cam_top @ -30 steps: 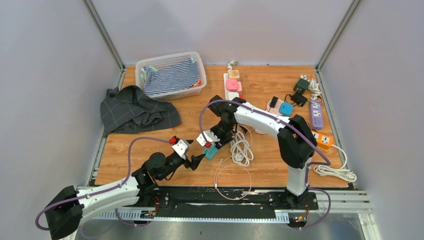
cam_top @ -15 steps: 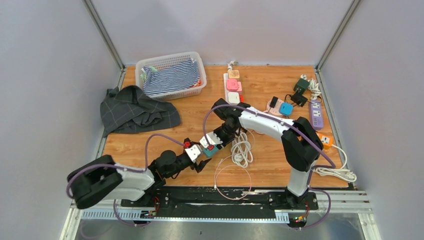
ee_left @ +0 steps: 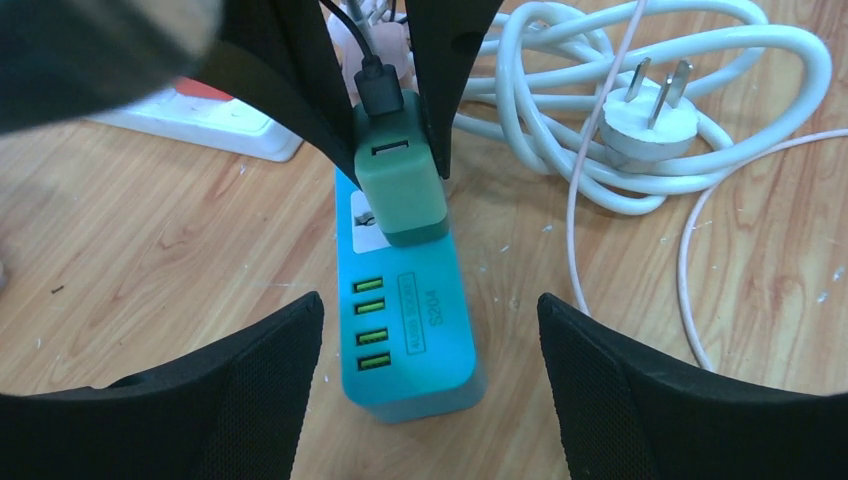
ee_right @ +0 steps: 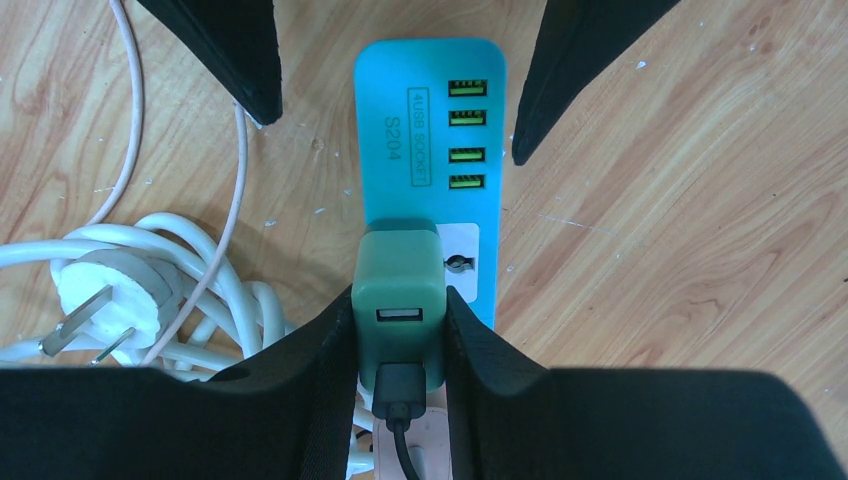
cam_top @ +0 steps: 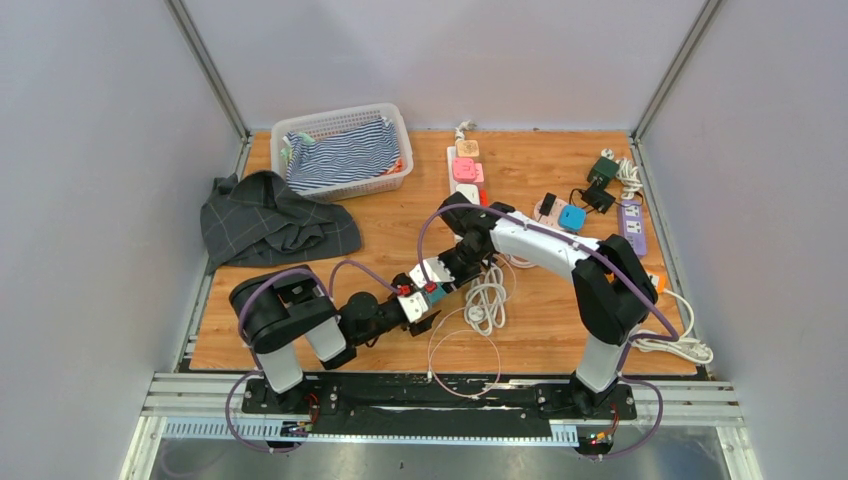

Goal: Pull the plug off the socket
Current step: Remove the plug from the socket.

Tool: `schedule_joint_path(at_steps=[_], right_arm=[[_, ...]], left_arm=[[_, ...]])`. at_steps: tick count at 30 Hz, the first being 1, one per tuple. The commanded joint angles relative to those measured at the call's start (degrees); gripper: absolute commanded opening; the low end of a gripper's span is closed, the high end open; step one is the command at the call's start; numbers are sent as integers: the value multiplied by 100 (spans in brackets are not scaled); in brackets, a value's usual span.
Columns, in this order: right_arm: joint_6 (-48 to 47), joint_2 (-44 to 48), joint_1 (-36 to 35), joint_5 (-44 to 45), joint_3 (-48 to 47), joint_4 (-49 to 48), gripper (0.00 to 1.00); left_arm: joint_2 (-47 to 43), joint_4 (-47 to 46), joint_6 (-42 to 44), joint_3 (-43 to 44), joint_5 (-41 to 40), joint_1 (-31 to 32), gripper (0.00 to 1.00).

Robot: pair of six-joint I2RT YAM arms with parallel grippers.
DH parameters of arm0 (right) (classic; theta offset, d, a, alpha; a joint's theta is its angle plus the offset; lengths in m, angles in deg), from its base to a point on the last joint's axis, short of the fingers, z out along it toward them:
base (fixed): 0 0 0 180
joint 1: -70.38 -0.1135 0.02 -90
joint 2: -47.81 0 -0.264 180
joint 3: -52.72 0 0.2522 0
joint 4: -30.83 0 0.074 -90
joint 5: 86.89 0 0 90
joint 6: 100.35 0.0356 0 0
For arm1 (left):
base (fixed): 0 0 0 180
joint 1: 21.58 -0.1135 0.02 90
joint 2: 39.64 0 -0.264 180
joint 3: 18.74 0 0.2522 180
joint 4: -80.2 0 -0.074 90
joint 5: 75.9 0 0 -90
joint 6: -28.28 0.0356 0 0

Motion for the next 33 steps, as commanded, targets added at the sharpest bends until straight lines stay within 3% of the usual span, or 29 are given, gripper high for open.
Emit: schedule_joint_path(at_steps=[1,12,17,29,33], right_arm=[[118,-61,112,-99,135,258,0],[-440,38,471,-551,314,516,0],[-529,-8,479,-559,332,578,0],[-281,9,467,-1172,147,681,0],[72,-82,492,-1159,-74,645,0]], left_arm=[[399,-456,234,182,-63,41,80],[938,-532,202,398,-81,-22,73],[1040,-526,81,470,184,-157,54],[1374,-516,-57,677,758,-321,53],[1416,-514,-155,710,1014,-430,41]])
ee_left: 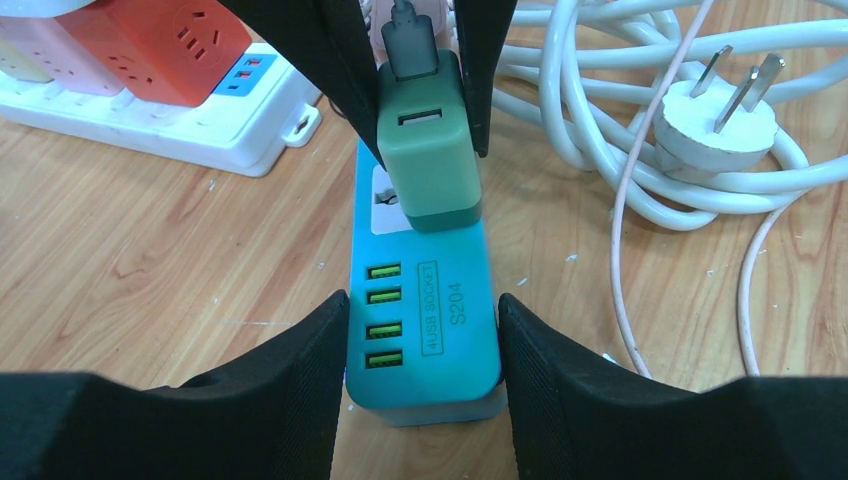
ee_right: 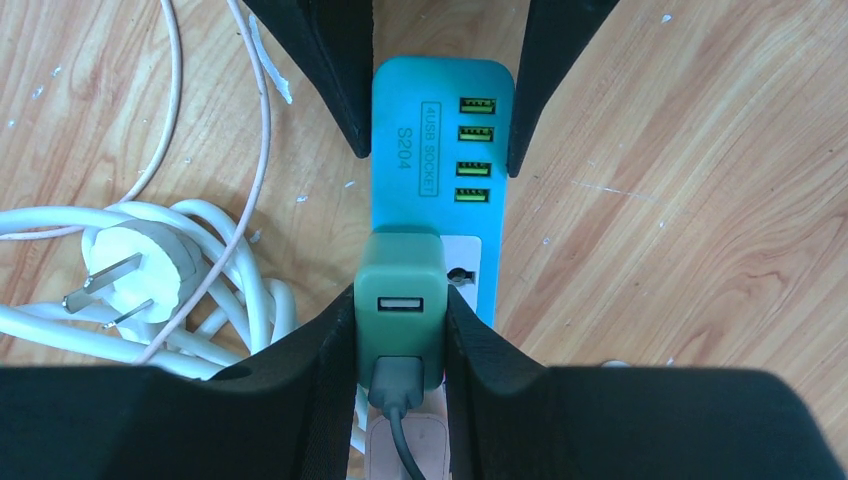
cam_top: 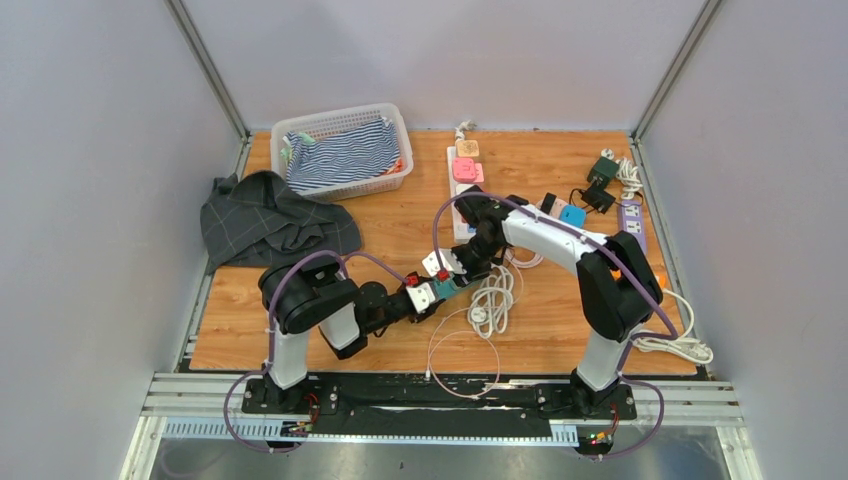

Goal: Pull the plug off the socket
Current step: Remove the plug from the socket.

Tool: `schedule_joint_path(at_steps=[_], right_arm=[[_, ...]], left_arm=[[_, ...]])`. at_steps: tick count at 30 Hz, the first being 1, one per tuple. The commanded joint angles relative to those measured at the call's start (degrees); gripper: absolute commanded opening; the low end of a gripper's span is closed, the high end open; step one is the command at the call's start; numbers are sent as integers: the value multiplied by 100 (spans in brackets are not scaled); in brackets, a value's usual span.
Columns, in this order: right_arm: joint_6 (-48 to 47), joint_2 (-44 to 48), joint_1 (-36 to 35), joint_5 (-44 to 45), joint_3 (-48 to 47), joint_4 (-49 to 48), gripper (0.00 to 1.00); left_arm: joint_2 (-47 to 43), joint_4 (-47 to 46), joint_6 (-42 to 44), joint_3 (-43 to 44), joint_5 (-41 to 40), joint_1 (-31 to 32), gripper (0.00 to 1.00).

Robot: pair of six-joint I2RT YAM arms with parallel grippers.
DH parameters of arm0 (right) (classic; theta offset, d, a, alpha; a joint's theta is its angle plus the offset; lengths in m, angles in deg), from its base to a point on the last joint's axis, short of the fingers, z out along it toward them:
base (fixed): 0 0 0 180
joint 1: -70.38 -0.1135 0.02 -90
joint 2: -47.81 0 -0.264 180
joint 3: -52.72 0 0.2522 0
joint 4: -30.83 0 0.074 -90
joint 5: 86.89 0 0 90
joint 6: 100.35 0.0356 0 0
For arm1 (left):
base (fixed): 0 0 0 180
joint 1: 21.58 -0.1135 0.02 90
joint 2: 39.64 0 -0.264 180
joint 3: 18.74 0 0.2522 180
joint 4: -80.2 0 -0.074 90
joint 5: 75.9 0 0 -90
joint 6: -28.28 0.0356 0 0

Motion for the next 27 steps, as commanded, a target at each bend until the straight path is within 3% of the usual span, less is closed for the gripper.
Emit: schedule_joint_path(at_steps=[1,8,15,22,27], right_arm=[[345,-135,-8,-435,-199,365,0],[434,-137,-59,-1110,-132,287,0],[441,-196,-254,-772,-131,274,0],[46,-44,395,-752,75,348,0],[115,-177,-2,-968,33,339,0]], left_arm=[[283,-123,-126,55,442,-99,40],[353,-108,-172,104,541,-113,35],[336,-115,-196,95,576,-144,23],[340,-114,-191,103,618,-148,21],[341,-112,-183,104,638,-150,21]])
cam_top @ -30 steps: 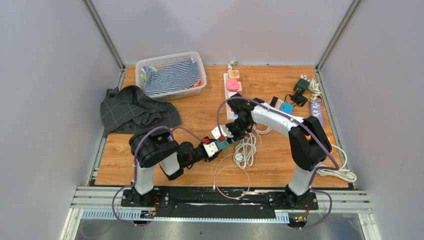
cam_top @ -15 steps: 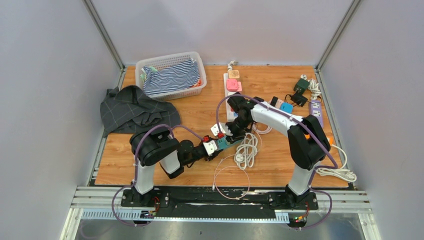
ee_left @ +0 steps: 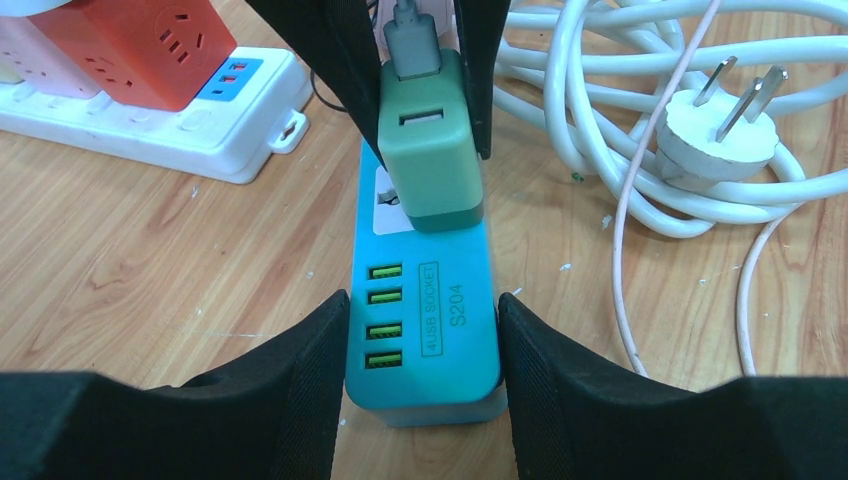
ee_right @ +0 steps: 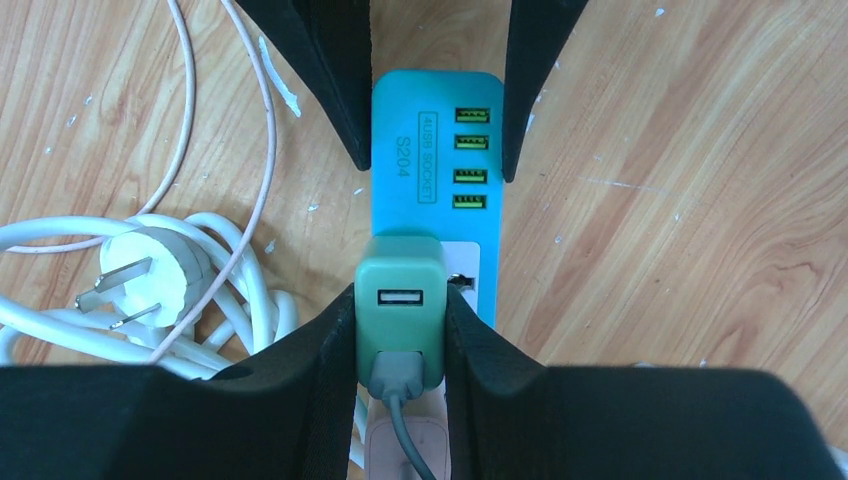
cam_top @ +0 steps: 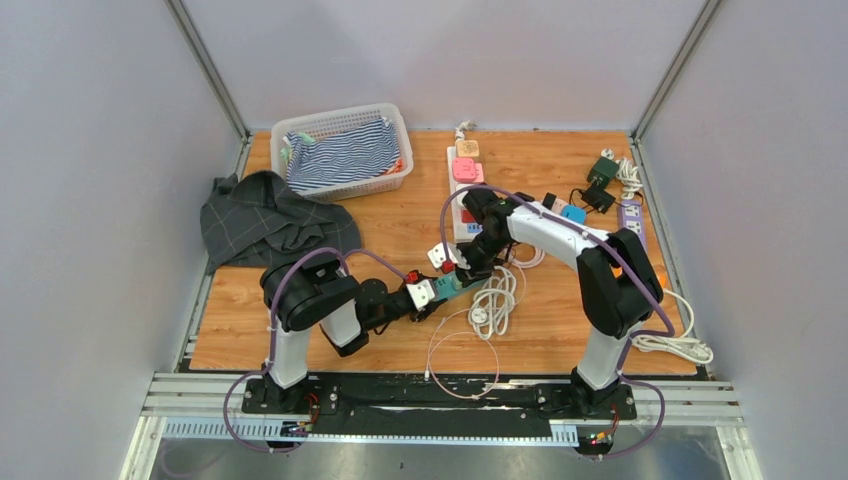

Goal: Pull the plug off the socket
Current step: Remove the plug from the socket.

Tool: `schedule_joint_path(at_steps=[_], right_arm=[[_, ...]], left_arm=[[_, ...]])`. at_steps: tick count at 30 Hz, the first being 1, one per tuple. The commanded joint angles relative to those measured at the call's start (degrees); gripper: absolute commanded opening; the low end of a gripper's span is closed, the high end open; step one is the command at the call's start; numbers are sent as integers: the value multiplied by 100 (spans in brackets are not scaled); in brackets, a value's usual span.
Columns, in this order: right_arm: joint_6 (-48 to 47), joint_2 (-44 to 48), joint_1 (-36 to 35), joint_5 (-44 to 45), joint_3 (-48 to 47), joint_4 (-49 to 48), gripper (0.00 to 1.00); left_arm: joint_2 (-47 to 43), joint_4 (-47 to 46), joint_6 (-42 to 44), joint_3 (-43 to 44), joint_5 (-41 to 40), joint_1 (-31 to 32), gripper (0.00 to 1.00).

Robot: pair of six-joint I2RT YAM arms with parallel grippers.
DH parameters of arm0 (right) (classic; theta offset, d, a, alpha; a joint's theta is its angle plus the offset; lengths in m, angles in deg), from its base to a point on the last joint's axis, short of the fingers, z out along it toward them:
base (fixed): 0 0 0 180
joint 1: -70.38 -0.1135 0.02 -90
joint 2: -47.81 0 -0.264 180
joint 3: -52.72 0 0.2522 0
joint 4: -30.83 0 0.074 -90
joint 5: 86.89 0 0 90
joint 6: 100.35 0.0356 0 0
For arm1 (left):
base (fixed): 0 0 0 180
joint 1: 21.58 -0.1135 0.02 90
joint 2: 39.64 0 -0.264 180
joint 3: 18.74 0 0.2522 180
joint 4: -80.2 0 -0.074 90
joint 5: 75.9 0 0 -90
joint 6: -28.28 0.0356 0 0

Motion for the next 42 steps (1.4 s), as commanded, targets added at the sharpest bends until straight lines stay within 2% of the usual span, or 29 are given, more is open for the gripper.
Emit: schedule_joint_path(at_steps=[1,6,9,16,20,28,33,42], right_arm=[[-17,-141,-504,-372,-1,240,0],[156,-142,-1010,-285,-149,273,0],[134,-139,-910,-22,-99,274,0],[-105,-198,-414,-78,49,318,0],[-115,-290,-476,-300,41,350,0],[-176,-435,-1057,-126,-305,722,0],[-304,-463,-910,333,-213,722,0],[-218,-357,-599,276,-357,837,0]], left_arm=[[234,-109,26,-23,240,13,21],[235,-107,23,-29,257,6,21],[243,-107,25,-23,255,9,20],[245,-111,31,-23,277,4,19],[253,-108,28,-14,301,9,18],[279,-113,-15,12,318,6,17],[251,-102,-46,12,337,13,15],[141,-84,-98,-23,322,14,14]])
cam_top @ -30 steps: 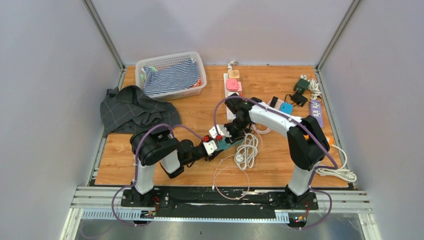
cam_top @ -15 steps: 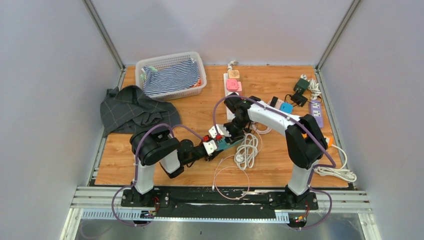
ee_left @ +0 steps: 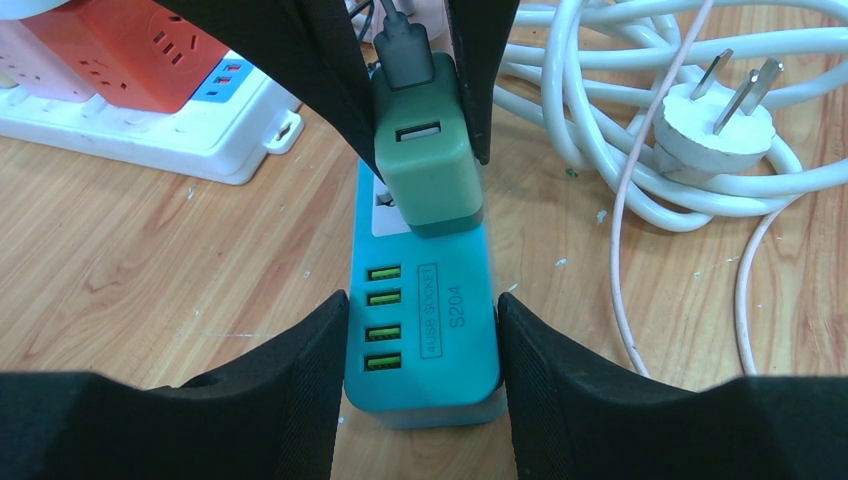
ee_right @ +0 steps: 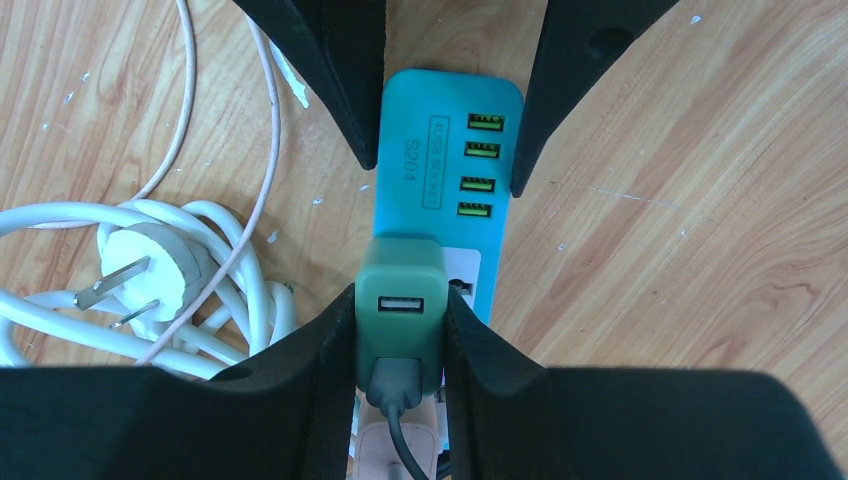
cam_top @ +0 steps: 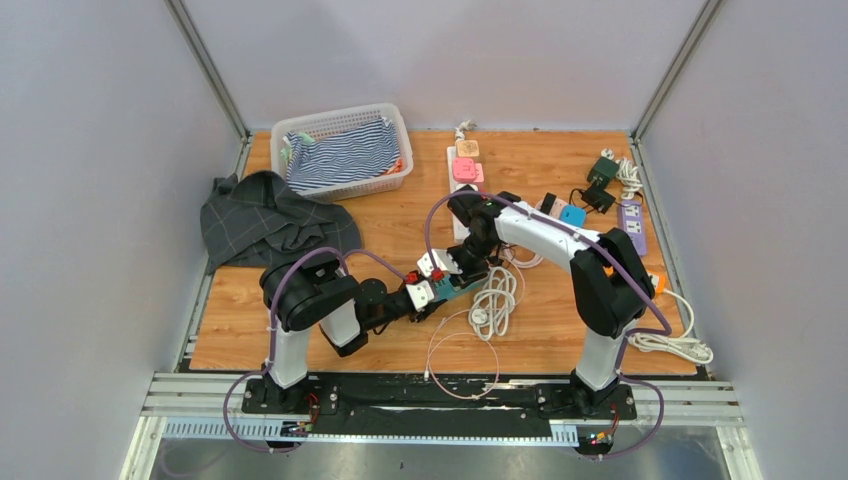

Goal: Pull the plug off the socket
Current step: Remove the plug from the socket.

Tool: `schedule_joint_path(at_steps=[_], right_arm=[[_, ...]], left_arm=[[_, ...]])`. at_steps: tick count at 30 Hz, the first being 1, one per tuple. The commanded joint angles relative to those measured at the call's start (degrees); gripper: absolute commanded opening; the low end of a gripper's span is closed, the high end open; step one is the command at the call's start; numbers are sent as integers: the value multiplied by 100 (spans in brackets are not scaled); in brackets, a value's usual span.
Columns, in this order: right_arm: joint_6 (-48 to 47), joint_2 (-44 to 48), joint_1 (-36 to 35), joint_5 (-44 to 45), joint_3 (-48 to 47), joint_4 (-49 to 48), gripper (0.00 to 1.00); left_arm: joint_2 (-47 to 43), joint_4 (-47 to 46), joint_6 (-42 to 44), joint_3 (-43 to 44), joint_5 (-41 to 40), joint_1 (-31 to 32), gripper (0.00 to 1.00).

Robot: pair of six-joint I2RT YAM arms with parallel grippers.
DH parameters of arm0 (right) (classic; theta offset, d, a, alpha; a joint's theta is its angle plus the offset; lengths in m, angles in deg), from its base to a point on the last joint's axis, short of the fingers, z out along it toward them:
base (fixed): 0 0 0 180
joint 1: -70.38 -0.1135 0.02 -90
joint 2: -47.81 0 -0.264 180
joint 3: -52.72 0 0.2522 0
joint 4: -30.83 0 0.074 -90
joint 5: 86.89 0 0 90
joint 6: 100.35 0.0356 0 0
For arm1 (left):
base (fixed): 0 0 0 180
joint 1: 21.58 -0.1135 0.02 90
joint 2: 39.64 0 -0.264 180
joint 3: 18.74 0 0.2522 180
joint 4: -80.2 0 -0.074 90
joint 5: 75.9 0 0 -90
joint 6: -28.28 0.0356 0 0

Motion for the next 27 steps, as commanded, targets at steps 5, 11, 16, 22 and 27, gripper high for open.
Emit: schedule_joint_path(at_steps=[5,11,16,22,27], right_arm=[[150,-322,-361,-861,-222,501,0],[61,-336,-483,-990,-505,899,0],[-178,-340,-356,-593,-289,850,0],[287,-299,-395,-581,-345,487,0],[693,-375,-723,-568,-479,343,0]], left_arm=[[113,-52,-173,13,203,40,14],[113,-28,-181,29,194,33,13],[92,-26,-198,17,194,40,13],[106,-10,-182,22,204,36,13],[106,-12,-190,30,204,40,13]])
